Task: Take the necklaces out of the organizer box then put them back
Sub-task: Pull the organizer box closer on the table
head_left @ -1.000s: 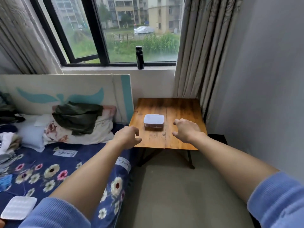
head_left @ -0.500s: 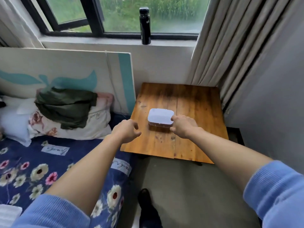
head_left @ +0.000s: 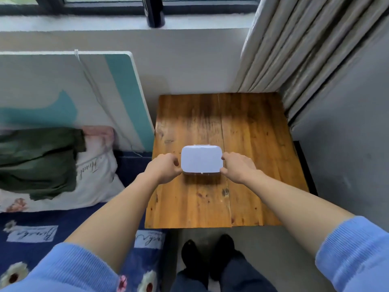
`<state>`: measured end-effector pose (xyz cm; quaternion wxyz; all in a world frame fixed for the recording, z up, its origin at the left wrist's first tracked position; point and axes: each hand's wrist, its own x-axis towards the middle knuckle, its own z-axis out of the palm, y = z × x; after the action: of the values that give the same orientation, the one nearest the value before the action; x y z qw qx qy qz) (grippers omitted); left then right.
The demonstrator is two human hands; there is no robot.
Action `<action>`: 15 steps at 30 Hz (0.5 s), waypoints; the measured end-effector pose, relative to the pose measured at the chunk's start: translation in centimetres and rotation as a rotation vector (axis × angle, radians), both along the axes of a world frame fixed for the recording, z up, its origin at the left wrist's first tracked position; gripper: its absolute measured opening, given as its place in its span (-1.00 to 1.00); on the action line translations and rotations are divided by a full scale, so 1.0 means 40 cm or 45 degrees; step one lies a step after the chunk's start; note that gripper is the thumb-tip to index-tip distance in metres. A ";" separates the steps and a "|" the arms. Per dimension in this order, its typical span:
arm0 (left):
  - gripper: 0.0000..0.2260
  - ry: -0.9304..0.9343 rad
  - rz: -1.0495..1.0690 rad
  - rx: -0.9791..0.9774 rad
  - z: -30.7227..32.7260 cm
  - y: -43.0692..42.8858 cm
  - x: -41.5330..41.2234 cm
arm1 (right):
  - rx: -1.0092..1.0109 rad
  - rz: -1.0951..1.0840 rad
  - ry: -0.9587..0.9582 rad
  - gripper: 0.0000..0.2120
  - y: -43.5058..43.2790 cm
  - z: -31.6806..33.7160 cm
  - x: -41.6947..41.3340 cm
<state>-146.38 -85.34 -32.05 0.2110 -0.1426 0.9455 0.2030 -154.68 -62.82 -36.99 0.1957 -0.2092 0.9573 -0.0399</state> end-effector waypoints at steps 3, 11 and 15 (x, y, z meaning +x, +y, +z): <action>-0.72 -0.063 0.041 0.039 -0.065 -0.022 -0.055 | 0.041 0.025 -0.076 -0.59 -0.019 -0.054 -0.046; -0.78 -0.212 0.400 0.231 -0.255 -0.061 -0.140 | 0.133 0.429 -0.020 -0.34 -0.082 -0.217 -0.152; -0.72 -0.256 0.667 0.416 -0.336 -0.066 -0.167 | 0.157 0.554 -0.012 -0.17 -0.090 -0.294 -0.191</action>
<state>-153.06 -87.98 -45.50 0.2639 -0.3647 0.8059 0.3845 -162.33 -66.43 -48.77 0.2164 -0.3983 0.8893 0.0607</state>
